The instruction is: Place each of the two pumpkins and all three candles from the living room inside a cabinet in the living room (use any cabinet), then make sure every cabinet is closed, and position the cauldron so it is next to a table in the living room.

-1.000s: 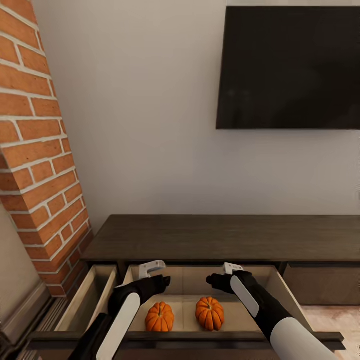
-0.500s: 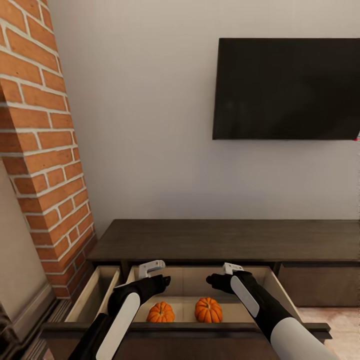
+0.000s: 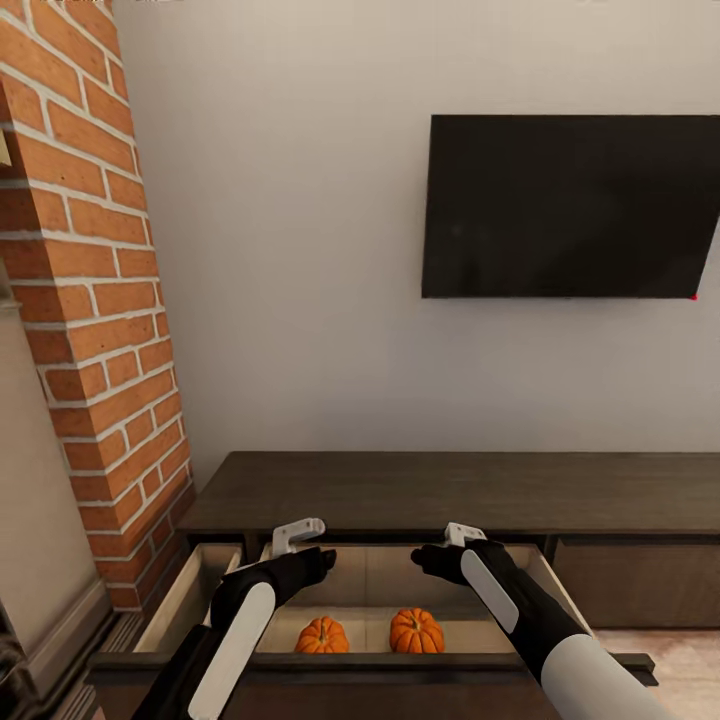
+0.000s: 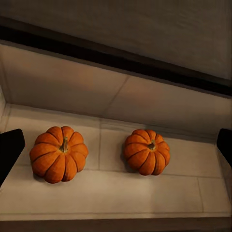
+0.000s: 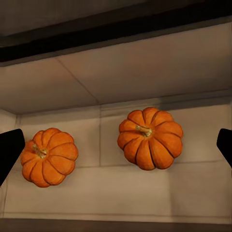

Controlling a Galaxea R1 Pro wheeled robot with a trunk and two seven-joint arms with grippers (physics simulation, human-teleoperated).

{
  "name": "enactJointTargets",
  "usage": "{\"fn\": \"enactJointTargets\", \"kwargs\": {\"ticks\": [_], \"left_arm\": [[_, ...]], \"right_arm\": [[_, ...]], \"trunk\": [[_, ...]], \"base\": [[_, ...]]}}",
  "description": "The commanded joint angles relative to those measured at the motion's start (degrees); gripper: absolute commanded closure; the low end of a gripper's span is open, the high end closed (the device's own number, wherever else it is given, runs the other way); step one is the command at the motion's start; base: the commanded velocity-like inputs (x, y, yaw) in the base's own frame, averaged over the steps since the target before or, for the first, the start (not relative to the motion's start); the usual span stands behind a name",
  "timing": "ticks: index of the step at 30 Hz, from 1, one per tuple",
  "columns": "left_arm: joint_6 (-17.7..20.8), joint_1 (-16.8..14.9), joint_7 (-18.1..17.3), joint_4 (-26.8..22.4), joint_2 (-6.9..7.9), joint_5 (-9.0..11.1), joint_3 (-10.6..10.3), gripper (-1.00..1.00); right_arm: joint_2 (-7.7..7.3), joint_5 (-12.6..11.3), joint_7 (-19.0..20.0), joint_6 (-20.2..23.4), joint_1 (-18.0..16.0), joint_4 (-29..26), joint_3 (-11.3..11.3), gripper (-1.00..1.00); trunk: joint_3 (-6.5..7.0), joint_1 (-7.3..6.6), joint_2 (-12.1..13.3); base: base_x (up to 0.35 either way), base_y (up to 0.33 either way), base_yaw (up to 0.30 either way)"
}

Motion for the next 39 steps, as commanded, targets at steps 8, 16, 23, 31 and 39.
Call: {"fn": "enactJointTargets", "kwargs": {"ticks": [8, 16, 23, 31, 39], "left_arm": [[0.07, -0.04, 0.57, -0.07, 0.00, 0.62, 0.24, -1.00], [0.07, -0.04, 0.47, -0.07, 0.08, 0.62, 0.32, -1.00], [0.07, -0.04, 0.42, -0.07, 0.09, 0.62, 0.32, -1.00], [0.07, -0.04, 0.41, -0.15, 0.16, 0.62, 0.32, -1.00], [0.07, -0.04, 0.40, -0.15, 0.18, 0.62, 0.32, -1.00]], "right_arm": [[-0.08, -0.63, -0.59, 0.04, -0.05, -0.39, 0.25, -1.00], [-0.06, -0.64, -0.88, 1.51, -0.05, -4.39, 0.25, -1.00], [-0.12, -0.67, -0.84, 1.86, -0.05, -4.66, 0.19, -1.00], [-0.22, -0.67, -0.81, 1.45, -0.05, -4.69, 0.16, -1.00], [-0.14, -0.69, -0.81, 1.58, -0.05, -4.66, 0.16, -1.00]], "trunk": [[1.37, -1.78, 3.19], [2.81, -3.53, 6.40], [4.06, -5.07, 9.21], [5.50, -6.83, 12.41], [6.94, -8.58, 15.62]], "base": [[-0.132, 0.000, 0.000], [-0.010, 0.000, 0.000], [0.000, 0.000, 0.000], [-0.153, 0.000, 0.000], [-0.164, 0.000, 0.000]]}}
